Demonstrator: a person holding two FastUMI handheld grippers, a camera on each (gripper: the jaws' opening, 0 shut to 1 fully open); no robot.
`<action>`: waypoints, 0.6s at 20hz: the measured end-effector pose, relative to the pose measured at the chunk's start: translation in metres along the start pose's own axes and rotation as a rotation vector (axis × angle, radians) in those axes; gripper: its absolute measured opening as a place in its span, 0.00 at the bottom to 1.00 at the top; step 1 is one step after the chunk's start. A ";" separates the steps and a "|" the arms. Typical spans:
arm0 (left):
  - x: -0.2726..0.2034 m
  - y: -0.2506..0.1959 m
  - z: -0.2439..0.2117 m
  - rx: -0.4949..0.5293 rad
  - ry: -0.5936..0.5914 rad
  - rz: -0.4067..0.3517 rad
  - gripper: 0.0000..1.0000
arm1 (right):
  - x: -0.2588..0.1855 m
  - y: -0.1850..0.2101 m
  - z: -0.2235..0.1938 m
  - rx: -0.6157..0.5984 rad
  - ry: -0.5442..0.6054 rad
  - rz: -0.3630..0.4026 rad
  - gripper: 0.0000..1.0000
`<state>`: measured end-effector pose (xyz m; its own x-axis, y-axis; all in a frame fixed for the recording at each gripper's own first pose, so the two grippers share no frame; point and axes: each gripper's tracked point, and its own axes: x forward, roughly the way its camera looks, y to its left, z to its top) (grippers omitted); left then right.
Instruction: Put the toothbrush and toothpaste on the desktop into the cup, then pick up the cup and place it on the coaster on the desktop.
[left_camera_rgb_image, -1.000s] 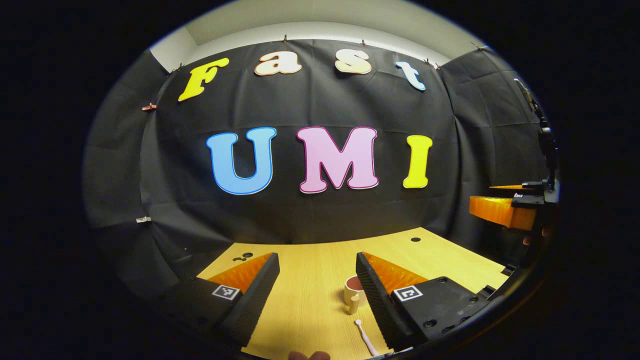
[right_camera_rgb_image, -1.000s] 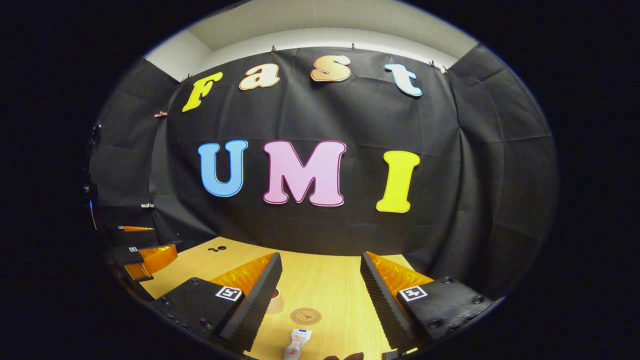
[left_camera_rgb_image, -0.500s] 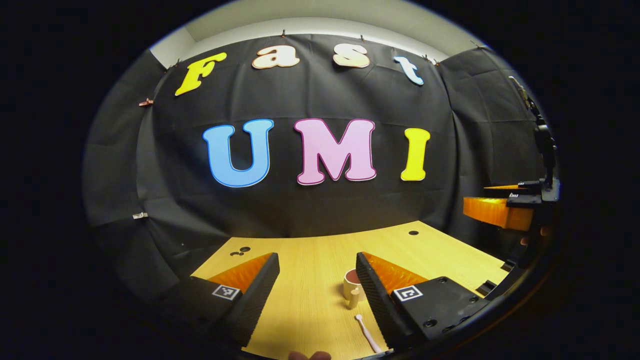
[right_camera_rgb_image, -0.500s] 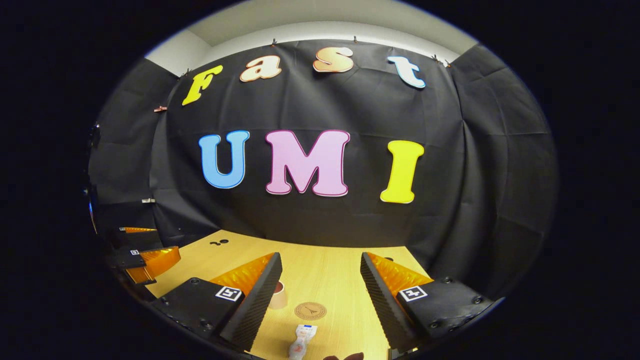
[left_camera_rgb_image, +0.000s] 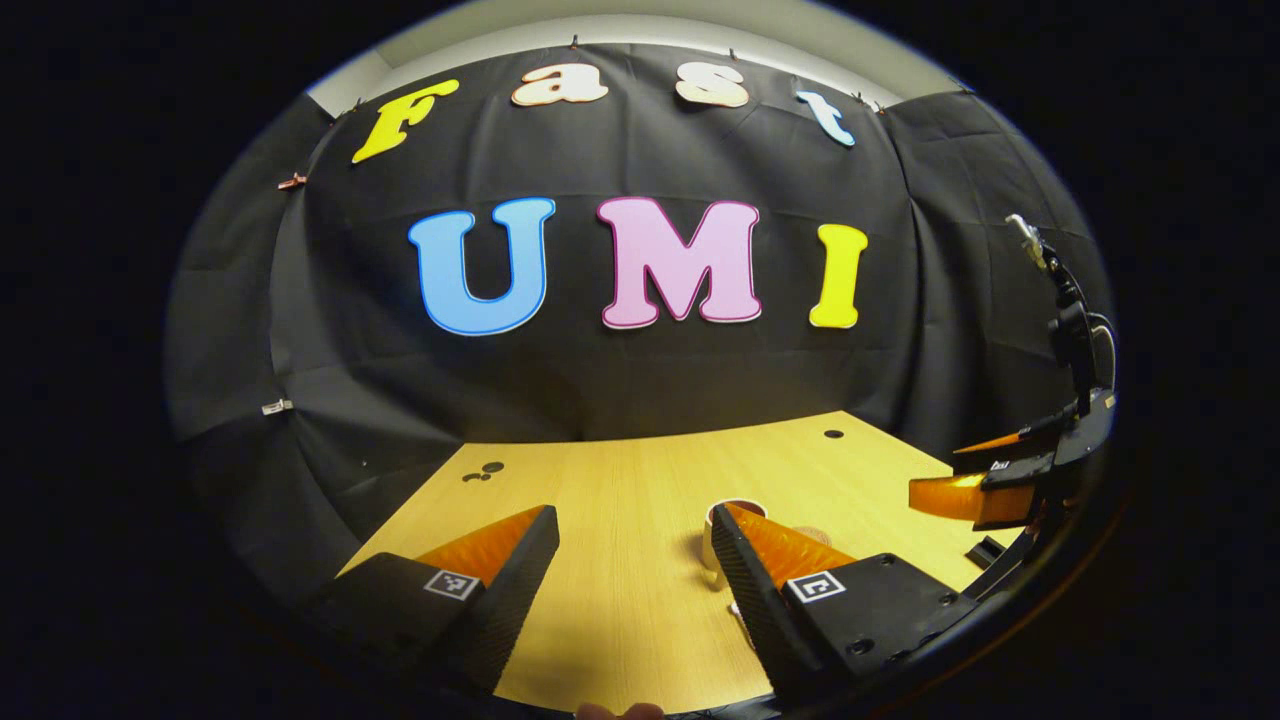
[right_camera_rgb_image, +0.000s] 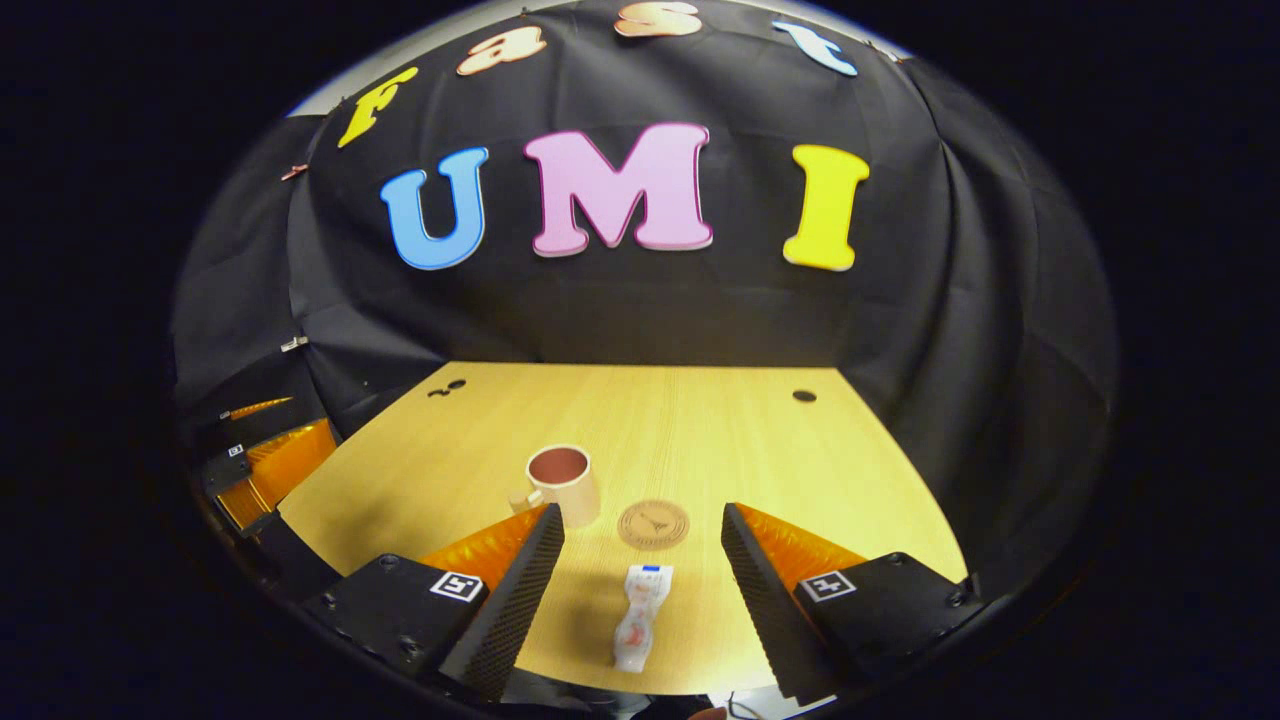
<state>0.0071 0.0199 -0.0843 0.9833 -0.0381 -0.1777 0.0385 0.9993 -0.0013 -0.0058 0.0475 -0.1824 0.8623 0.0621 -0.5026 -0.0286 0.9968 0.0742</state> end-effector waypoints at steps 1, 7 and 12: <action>0.002 0.002 -0.006 0.004 0.015 0.002 0.96 | 0.005 0.004 -0.017 0.001 0.047 0.012 0.98; 0.000 0.016 -0.037 0.023 0.084 0.012 0.96 | 0.054 -0.006 -0.105 -0.096 0.281 -0.016 0.97; 0.001 0.024 -0.049 0.023 0.111 0.042 0.96 | 0.079 -0.016 -0.158 -0.124 0.448 -0.056 0.94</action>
<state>0.0007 0.0436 -0.1331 0.9584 0.0064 -0.2852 0.0026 0.9995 0.0312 -0.0172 0.0438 -0.3589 0.5613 -0.0036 -0.8276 -0.0718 0.9960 -0.0531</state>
